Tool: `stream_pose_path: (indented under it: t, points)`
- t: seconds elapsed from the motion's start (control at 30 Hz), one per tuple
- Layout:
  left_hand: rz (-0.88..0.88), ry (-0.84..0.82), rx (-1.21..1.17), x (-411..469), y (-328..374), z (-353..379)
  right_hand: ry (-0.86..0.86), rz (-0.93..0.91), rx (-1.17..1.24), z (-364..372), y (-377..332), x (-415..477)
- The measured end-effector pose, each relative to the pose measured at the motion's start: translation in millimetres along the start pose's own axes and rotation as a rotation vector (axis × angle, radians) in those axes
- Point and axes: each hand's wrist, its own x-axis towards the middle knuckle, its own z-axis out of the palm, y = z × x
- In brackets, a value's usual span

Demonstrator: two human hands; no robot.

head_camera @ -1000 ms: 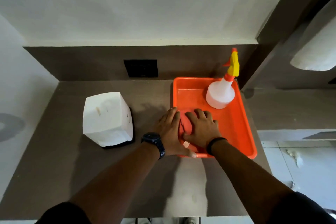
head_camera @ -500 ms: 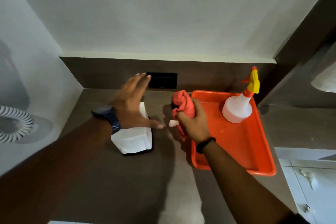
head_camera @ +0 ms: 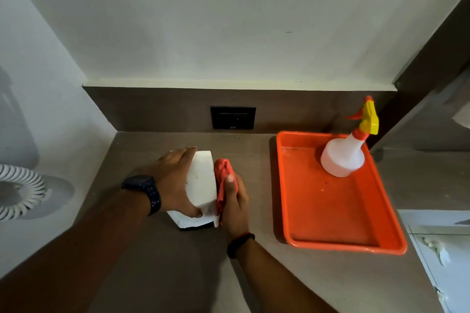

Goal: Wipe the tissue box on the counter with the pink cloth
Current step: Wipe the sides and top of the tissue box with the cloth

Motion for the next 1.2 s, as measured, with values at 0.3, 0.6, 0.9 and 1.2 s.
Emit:
stream_pose_path:
  t: [0.3, 0.6, 0.9, 1.2]
  points:
    - [0.002, -0.028, 0.042, 1.1, 5.6, -5.2, 0.022, 0.138, -0.017, 8.0, -9.0, 29.4]
    - [0.014, 0.001, -0.020, -1.1, 4.8, -7.0, 0.027, 0.050, 0.022, 13.2, -19.8, 24.9]
    - [-0.005, -0.021, -0.016, -4.9, 10.5, -9.8, 0.060, 0.187, 0.026, 7.4, -0.3, 19.9]
    - [0.022, 0.007, -0.040, -4.5, 10.7, -10.1, -0.021, 0.079, -0.001, 11.7, -30.0, 41.4]
